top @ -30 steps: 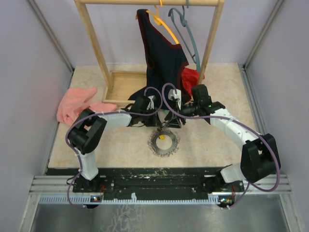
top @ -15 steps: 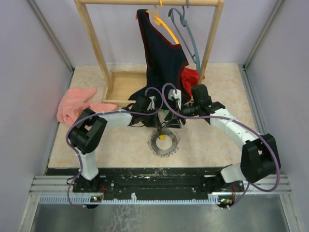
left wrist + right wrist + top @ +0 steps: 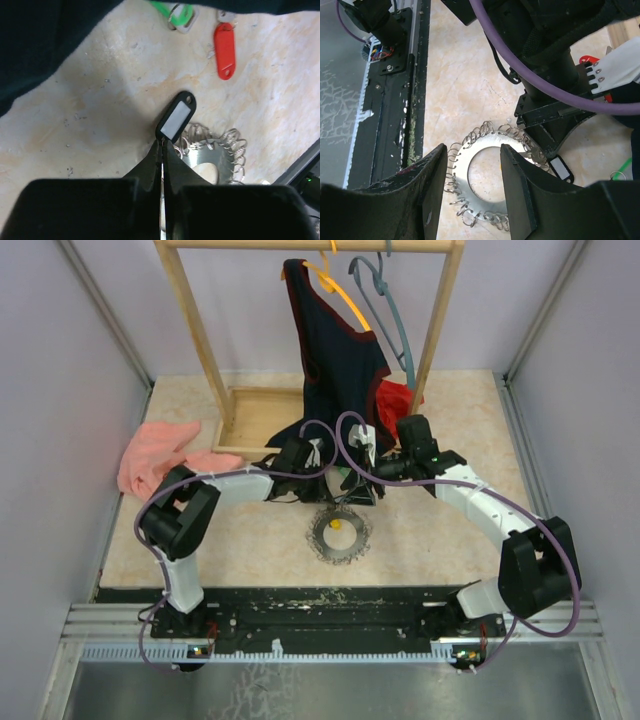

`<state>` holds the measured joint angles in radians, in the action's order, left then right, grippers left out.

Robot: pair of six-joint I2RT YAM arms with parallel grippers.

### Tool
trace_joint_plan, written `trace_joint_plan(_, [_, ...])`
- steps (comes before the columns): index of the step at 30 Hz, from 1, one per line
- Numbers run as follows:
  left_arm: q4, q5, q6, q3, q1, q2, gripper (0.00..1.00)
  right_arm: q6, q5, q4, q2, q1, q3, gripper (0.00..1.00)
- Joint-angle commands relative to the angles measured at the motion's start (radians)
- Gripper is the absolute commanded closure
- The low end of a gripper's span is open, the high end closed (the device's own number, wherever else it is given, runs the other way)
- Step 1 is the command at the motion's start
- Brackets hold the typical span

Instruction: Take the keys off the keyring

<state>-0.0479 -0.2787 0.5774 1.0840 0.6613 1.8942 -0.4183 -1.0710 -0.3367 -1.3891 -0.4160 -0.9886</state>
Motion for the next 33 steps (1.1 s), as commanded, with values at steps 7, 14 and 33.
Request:
trace_joint_plan(7, [0.361, -0.205, 0.167, -0.199, -0.044, -0.254, 1.00, -0.026, -0.086, 0.033, 0.049, 0.007, -0.016, 0.53])
trace_joint_plan(14, [0.588, -0.339, 0.313, -0.330, -0.086, -0.327, 1.00, -0.058, -0.103, 0.016, 0.057, 0.009, -0.020, 0.54])
trace_joint_plan(33, [1.086, -0.506, 0.664, -0.483, -0.135, -0.460, 1.00, -0.361, -0.160, -0.194, 0.128, 0.031, -0.066, 0.67])
